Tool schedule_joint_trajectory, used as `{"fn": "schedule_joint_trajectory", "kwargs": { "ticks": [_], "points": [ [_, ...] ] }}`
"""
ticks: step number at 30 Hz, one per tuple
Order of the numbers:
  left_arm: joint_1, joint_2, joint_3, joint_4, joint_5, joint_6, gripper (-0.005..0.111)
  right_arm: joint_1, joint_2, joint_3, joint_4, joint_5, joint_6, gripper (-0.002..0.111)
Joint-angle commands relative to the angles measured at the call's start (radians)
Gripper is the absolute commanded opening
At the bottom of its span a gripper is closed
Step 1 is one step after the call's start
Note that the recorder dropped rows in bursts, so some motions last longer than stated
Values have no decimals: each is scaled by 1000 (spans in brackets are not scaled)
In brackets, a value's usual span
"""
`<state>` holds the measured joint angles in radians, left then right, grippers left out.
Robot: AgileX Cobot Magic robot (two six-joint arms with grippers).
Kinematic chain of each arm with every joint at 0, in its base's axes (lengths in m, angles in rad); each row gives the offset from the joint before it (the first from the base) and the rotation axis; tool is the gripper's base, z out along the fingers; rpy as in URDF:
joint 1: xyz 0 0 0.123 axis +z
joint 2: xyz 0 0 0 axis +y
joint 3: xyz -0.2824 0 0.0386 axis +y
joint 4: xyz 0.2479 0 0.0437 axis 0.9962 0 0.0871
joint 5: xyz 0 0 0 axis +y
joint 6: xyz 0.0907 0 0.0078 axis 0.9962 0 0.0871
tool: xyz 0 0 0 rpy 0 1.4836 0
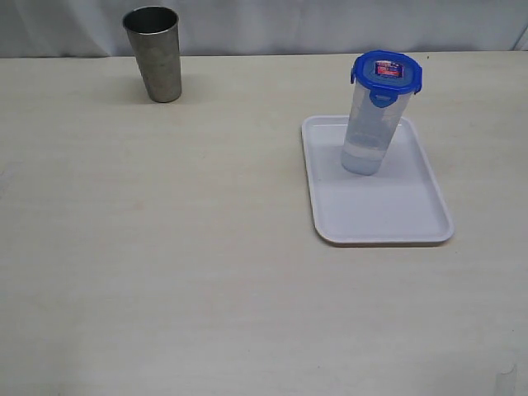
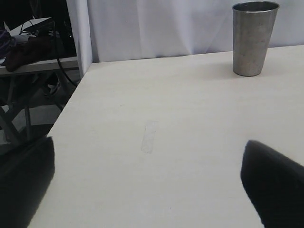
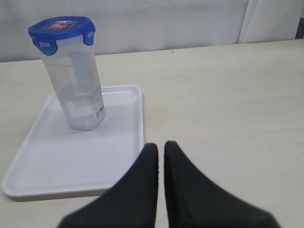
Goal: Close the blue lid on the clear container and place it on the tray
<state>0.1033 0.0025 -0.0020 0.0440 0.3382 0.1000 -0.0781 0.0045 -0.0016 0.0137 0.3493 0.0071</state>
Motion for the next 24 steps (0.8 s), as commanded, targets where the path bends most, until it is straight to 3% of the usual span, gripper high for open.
{"fn": "schedule_joint_trajectory", "kwargs": {
  "ticks": [1, 24],
  "points": [
    [1, -3, 2, -4, -9, 1, 105, -4, -4, 2, 0, -4, -7, 5],
    [1, -3, 2, -4, -23, 1, 105, -4, -4, 2, 0, -4, -7, 5]
  ]
}}
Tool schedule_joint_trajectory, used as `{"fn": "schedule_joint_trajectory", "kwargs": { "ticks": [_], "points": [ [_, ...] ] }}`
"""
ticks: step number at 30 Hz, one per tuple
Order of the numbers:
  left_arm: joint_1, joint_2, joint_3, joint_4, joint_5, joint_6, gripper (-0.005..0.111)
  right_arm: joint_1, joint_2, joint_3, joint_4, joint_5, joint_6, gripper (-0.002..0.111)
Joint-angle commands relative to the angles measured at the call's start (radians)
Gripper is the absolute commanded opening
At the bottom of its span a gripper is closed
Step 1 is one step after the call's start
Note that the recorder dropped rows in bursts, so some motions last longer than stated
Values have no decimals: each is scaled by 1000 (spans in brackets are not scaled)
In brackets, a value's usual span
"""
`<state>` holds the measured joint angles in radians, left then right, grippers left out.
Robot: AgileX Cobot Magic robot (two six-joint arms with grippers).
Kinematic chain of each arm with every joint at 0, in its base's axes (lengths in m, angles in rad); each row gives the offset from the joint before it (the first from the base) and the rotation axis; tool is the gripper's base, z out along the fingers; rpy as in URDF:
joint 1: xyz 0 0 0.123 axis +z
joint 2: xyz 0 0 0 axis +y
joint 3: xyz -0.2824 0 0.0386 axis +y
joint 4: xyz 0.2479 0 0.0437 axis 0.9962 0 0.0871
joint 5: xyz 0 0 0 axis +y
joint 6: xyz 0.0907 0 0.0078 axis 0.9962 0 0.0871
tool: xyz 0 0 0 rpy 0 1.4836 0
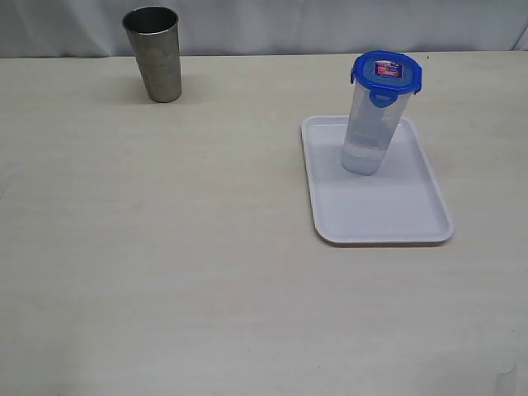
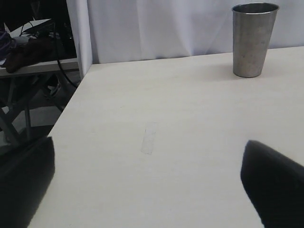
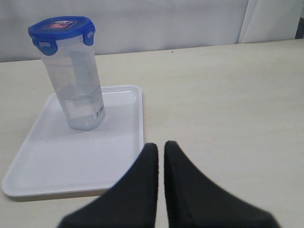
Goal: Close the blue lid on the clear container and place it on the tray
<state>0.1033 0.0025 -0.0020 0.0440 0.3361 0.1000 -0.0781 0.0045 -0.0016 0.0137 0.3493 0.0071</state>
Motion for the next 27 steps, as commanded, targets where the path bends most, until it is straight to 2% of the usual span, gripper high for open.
{"fn": "schedule_joint_trajectory", "kwargs": {
  "ticks": [1, 6, 27],
  "points": [
    [1, -3, 2, -4, -21, 1, 105, -4, -4, 2, 0, -4, -7, 5],
    [1, -3, 2, -90, -18, 1, 105, -4, -4, 2, 0, -4, -7, 5],
    [1, -3, 2, -85, -20, 8, 105, -4, -4, 2, 0, -4, -7, 5]
  ]
}}
